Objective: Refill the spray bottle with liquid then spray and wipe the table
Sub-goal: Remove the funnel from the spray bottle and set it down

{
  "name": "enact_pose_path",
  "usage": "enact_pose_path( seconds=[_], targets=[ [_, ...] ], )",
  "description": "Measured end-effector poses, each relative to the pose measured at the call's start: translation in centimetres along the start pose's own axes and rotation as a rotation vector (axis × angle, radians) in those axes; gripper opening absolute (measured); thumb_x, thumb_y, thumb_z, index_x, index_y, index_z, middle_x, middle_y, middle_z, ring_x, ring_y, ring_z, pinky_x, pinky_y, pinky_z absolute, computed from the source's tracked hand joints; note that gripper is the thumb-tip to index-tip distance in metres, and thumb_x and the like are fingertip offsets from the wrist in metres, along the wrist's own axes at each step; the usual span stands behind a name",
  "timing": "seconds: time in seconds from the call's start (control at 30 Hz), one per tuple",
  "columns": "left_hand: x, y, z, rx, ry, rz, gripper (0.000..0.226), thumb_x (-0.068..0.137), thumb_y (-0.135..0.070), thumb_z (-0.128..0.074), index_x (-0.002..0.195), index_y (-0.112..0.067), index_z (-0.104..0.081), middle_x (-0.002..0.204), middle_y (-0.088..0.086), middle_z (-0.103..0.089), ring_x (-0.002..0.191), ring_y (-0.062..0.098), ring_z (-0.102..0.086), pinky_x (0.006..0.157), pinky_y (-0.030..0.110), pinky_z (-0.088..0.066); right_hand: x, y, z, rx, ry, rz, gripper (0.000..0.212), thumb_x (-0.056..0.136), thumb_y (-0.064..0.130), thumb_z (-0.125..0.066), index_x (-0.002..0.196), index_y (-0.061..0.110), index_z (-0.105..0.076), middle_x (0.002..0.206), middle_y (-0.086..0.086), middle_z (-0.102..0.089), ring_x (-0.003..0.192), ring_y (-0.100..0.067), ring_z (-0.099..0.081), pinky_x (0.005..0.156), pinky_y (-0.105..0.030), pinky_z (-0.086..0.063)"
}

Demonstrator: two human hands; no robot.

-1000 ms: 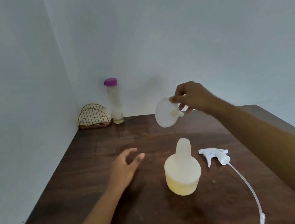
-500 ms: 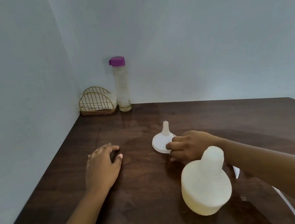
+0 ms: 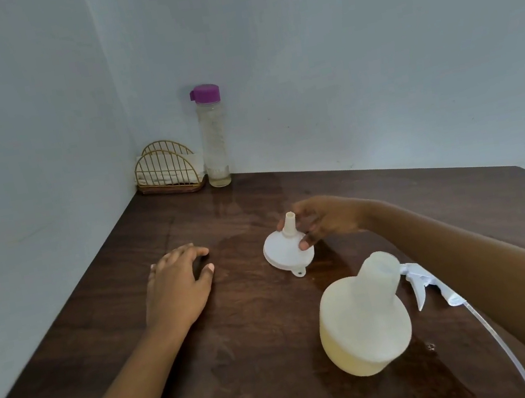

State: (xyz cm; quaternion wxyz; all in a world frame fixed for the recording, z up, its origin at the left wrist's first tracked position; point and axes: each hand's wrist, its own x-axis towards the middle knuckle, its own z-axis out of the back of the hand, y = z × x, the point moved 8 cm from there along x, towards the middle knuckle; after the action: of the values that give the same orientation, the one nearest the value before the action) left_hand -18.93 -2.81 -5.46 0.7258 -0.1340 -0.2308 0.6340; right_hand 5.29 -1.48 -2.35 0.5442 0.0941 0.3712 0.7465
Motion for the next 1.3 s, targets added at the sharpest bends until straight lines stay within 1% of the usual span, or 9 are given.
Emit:
enact_pose_path(
  seconds=[0.1, 0.2, 0.27, 0.33, 0.4, 0.5, 0.73, 0.93, 1.3],
  targets=[
    [0.1, 0.0, 0.0, 0.004, 0.004, 0.001, 0.034, 0.092, -0.036, -0.056, 0.125, -0.031, -0.056, 0.144, -0.004, -0.047, 0.137, 0.019, -0.037, 0.117, 0.044, -0.021, 0.2, 0.2, 0.1, -0.106, -0.119, -0.007, 0.042, 0.073, 0.028, -0.079, 0.107, 0.017, -0.057, 0.111, 0.003, -0.061, 0.103, -0.017, -0.057, 0.096, -0.038, -0.046],
    [0.0, 0.1, 0.0, 0.002, 0.003, 0.002, 0.034, 0.092, -0.035, -0.056, 0.125, -0.03, -0.056, 0.144, -0.004, -0.047, 0.137, 0.018, -0.037, 0.117, 0.044, -0.021, 0.0, 0.9, -0.3, -0.301, -0.258, 0.003, 0.044, 0.073, 0.041, -0.077, 0.099, 0.016, -0.051, 0.106, -0.001, -0.058, 0.097, -0.023, -0.055, 0.081, -0.033, -0.046],
    [0.0, 0.0, 0.0, 0.009, -0.001, -0.002, 0.034, 0.092, -0.035, -0.056, 0.125, -0.03, -0.056, 0.144, -0.004, -0.047, 0.137, 0.018, -0.037, 0.117, 0.044, -0.021, -0.2, 1.0, -0.7, -0.254, -0.255, 0.043, 0.055, 0.071, 0.043, -0.078, 0.111, 0.02, -0.046, 0.117, 0.002, -0.052, 0.105, -0.017, -0.051, 0.088, -0.031, -0.045],
    [0.1, 0.0, -0.1, 0.013, -0.001, -0.008, 0.034, 0.091, -0.036, -0.056, 0.125, -0.03, -0.056, 0.144, -0.004, -0.047, 0.136, 0.019, -0.038, 0.116, 0.044, -0.024, -0.4, 1.0, -1.7, -0.126, -0.108, 0.078, 0.076, 0.071, 0.035, -0.08, 0.132, 0.025, -0.036, 0.134, 0.009, -0.042, 0.119, -0.009, -0.042, 0.101, -0.026, -0.037],
    [0.5, -0.1, -0.2, 0.034, 0.008, -0.013, 0.036, 0.091, -0.039, -0.056, 0.126, -0.031, -0.055, 0.143, -0.004, -0.047, 0.135, 0.02, -0.037, 0.114, 0.044, -0.028, 0.1, 0.6, -2.3, -0.136, -0.023, 0.102, 0.082, 0.075, 0.028, -0.078, 0.141, 0.028, -0.03, 0.135, 0.015, -0.039, 0.12, -0.004, -0.04, 0.105, -0.023, -0.033],
    [1.8, -0.3, -0.6, 0.099, 0.041, -0.019, 0.042, 0.092, -0.045, -0.051, 0.131, -0.032, -0.051, 0.146, -0.003, -0.043, 0.137, 0.021, -0.033, 0.115, 0.045, -0.025, 1.8, -0.2, -1.2, -0.139, -0.144, 0.086, 0.069, 0.074, 0.031, -0.079, 0.133, 0.026, -0.044, 0.127, 0.011, -0.053, 0.114, -0.01, -0.05, 0.102, -0.03, -0.04],
    [5.4, -1.1, -2.7, 0.251, 0.142, -0.011, 0.055, 0.095, -0.058, -0.029, 0.146, -0.037, -0.026, 0.16, -0.001, -0.017, 0.148, 0.021, -0.01, 0.117, 0.054, -0.008, 7.9, -2.1, 3.1, -0.217, -0.466, -0.051, 0.075, 0.068, 0.042, -0.08, 0.129, 0.015, -0.045, 0.126, -0.006, -0.052, 0.115, -0.024, -0.049, 0.093, -0.034, -0.041],
    [5.8, -0.7, -3.5, 0.311, 0.16, -0.005, 0.059, 0.095, -0.06, -0.018, 0.15, -0.041, -0.01, 0.162, -0.004, -0.005, 0.149, 0.019, -0.001, 0.117, 0.052, -0.003, 13.3, -4.2, 6.4, -0.235, -0.559, -0.129, 0.078, 0.066, 0.048, -0.079, 0.126, 0.012, -0.044, 0.12, -0.011, -0.052, 0.111, -0.028, -0.05, 0.085, -0.033, -0.041],
    [5.7, -0.4, -3.6, 0.307, 0.146, -0.003, 0.057, 0.095, -0.059, -0.02, 0.149, -0.041, -0.013, 0.161, -0.005, -0.007, 0.149, 0.018, -0.002, 0.117, 0.051, -0.003, 14.8, -3.5, 6.7, -0.229, -0.654, -0.157, 0.079, 0.069, 0.05, -0.076, 0.126, 0.008, -0.042, 0.125, -0.014, -0.047, 0.119, -0.033, -0.042, 0.091, -0.037, -0.038]
  ],
)
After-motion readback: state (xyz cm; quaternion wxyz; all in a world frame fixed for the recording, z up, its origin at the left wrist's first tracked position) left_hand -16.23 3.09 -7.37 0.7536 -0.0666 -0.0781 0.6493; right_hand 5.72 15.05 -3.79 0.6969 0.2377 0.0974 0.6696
